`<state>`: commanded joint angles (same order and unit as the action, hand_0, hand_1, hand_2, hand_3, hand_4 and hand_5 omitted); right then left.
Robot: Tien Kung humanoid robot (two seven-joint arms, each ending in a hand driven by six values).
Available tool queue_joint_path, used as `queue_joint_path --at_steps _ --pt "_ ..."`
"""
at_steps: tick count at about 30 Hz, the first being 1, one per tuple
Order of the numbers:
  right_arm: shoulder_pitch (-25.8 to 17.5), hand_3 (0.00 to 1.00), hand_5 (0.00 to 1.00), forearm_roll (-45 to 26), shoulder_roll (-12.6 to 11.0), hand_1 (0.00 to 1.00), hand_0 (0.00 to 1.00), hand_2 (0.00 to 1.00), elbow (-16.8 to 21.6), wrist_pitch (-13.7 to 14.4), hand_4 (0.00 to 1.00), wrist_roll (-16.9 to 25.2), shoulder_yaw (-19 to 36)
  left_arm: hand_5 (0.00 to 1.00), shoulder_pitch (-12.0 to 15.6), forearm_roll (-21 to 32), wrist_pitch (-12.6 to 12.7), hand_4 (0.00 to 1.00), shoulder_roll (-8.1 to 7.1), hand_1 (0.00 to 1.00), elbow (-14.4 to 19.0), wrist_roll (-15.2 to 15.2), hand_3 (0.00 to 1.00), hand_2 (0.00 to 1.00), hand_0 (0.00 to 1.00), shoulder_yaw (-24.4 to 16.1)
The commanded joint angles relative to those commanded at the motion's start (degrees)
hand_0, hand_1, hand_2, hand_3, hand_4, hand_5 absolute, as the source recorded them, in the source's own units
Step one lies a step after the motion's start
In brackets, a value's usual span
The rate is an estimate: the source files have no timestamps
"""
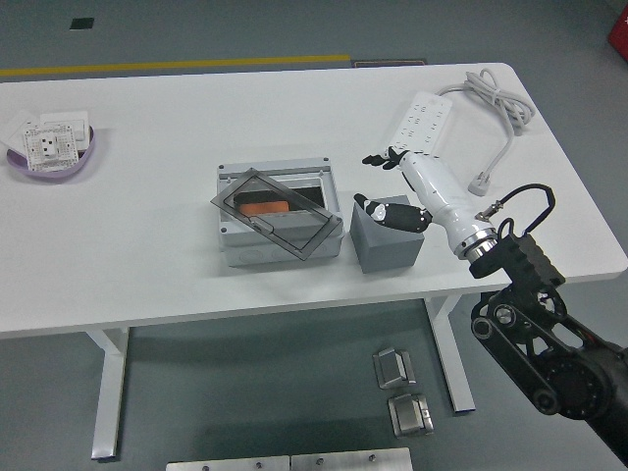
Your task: Pick up the cylinder from the cube,place it in the box,flap close box
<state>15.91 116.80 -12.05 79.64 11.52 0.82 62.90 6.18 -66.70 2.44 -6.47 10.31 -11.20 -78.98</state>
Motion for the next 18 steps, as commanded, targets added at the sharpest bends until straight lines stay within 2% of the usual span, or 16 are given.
queue_joint_path --at_steps 6,7,18 --pt "-1.51 0.716 0.334 -5.59 1.00 0.690 0.733 0.714 -0.53 1.36 0.751 2.89 2.04 0.290 0.05 -0.17 0.01 0.668 0.15 0.640 0.00 0.04 0.696 0.637 0.632 -0.16" --pt "-1.75 0.726 0.308 -6.11 1.07 0.687 0.723 0.714 -0.41 1.49 0.760 3.34 2.41 0.290 0.07 -0.25 0.00 0.669 0.18 0.640 0.00 0.03 0.698 0.637 0.633 -0.21" --pt "-4.63 0.728 0.303 -14.72 1.47 0.687 0.706 0.715 1.96 1.92 0.764 8.12 7.94 0.289 -0.18 -0.86 -0.12 0.669 -0.22 0.640 0.00 -0.08 0.697 0.638 0.633 -0.35"
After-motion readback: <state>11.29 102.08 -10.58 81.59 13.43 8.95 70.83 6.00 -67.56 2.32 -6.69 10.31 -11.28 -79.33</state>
